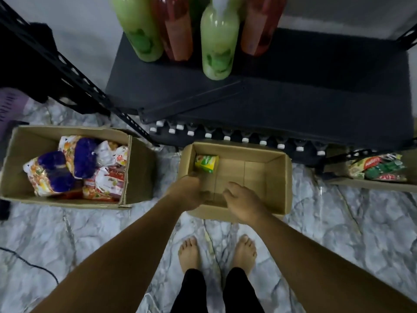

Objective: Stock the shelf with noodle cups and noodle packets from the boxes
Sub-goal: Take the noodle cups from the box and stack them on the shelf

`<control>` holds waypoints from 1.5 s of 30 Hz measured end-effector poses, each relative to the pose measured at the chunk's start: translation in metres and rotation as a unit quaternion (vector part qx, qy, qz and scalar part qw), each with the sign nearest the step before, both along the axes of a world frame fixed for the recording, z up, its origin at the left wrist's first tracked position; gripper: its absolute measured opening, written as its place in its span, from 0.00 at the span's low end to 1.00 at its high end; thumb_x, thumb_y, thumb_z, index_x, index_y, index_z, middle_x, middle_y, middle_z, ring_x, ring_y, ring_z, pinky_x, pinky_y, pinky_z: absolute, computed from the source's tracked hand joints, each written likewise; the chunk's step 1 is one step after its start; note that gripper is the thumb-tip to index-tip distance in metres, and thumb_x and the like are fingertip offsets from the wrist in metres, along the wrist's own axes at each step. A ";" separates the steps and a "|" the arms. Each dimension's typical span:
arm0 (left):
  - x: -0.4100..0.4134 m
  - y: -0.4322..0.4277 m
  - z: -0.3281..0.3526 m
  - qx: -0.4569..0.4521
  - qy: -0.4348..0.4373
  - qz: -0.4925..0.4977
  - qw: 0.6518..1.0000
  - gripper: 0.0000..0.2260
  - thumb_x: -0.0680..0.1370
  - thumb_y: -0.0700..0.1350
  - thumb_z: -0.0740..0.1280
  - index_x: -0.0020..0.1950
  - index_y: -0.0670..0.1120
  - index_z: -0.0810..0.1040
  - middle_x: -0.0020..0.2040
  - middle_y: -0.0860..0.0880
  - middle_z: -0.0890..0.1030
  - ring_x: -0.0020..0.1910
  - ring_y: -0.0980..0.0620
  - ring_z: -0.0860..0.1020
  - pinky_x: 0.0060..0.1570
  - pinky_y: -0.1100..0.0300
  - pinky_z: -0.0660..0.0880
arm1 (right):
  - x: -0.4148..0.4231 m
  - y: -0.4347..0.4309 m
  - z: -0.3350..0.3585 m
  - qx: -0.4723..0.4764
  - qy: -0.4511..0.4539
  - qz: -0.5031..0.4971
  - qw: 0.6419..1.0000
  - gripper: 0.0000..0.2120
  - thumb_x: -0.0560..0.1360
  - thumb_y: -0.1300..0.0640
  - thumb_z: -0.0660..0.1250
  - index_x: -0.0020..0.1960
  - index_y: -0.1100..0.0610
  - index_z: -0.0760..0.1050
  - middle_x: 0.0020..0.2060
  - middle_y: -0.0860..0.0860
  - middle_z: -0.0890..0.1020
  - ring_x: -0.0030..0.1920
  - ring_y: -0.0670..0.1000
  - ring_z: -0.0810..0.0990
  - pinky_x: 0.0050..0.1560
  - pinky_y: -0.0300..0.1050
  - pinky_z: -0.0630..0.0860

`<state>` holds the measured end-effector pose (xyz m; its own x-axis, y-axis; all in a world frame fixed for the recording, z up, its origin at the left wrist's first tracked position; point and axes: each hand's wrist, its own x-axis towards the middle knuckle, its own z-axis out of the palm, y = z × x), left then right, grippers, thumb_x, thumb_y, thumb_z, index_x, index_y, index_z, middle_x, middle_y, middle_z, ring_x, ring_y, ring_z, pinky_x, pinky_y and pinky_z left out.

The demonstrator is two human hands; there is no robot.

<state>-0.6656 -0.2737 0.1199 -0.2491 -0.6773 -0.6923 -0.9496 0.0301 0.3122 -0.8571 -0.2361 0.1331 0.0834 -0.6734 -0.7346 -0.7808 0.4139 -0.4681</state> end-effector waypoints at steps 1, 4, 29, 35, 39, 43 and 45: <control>-0.002 -0.006 -0.020 -0.008 0.000 -0.006 1.000 0.25 0.80 0.58 0.63 0.73 0.46 0.71 0.67 0.43 0.77 0.61 0.41 0.78 0.54 0.51 0.75 | -0.002 -0.005 -0.024 0.003 -0.012 -0.009 1.000 0.19 0.83 0.42 0.54 0.63 0.51 0.75 0.60 0.54 0.81 0.62 0.60 0.78 0.64 0.56 0.74; -0.007 -0.028 -0.096 -0.037 0.007 -0.001 0.999 0.22 0.82 0.51 0.64 0.75 0.47 0.69 0.68 0.42 0.75 0.63 0.40 0.77 0.57 0.52 0.73 | -0.005 -0.024 -0.110 0.008 -0.049 -0.073 0.996 0.21 0.84 0.44 0.57 0.74 0.49 0.71 0.71 0.50 0.76 0.71 0.55 0.73 0.71 0.51 0.70; -0.028 -0.080 -0.349 -0.043 0.067 0.139 0.987 0.21 0.72 0.47 0.79 0.60 0.41 0.77 0.55 0.42 0.80 0.57 0.41 0.78 0.45 0.57 0.68 | 0.012 -0.091 -0.370 0.028 -0.182 -0.436 0.881 0.23 0.68 0.35 0.75 0.55 0.48 0.77 0.50 0.46 0.82 0.51 0.50 0.83 0.51 0.52 0.82; -0.035 -0.059 -0.372 0.054 0.126 0.190 0.972 0.42 0.67 0.52 0.83 0.76 0.47 0.66 0.64 0.48 0.79 0.62 0.49 0.77 0.53 0.60 0.73 | -0.001 -0.095 -0.378 0.051 -0.159 -0.397 0.902 0.33 0.60 0.35 0.79 0.58 0.49 0.73 0.56 0.49 0.82 0.52 0.52 0.84 0.52 0.59 0.83; -0.040 -0.053 -0.374 0.033 0.132 0.154 0.979 0.46 0.66 0.56 0.83 0.78 0.51 0.64 0.68 0.43 0.76 0.67 0.44 0.75 0.61 0.57 0.73 | -0.011 -0.089 -0.378 0.040 -0.186 -0.393 0.900 0.25 0.70 0.48 0.79 0.62 0.49 0.73 0.60 0.47 0.80 0.55 0.52 0.83 0.55 0.58 0.82; -0.044 -0.045 -0.346 0.020 0.193 0.155 0.969 0.49 0.63 0.59 0.83 0.78 0.53 0.63 0.65 0.46 0.78 0.65 0.48 0.76 0.63 0.54 0.75 | -0.025 -0.077 -0.349 -0.062 -0.197 -0.298 0.932 0.26 0.66 0.48 0.81 0.62 0.44 0.76 0.56 0.44 0.82 0.55 0.47 0.83 0.57 0.51 0.82; -0.046 -0.039 -0.317 0.034 0.234 0.172 0.956 0.49 0.62 0.59 0.83 0.77 0.54 0.62 0.61 0.51 0.80 0.60 0.53 0.80 0.58 0.55 0.79 | -0.034 -0.069 -0.321 -0.111 -0.183 -0.237 0.948 0.29 0.63 0.45 0.81 0.62 0.40 0.76 0.58 0.46 0.80 0.57 0.44 0.81 0.60 0.49 0.80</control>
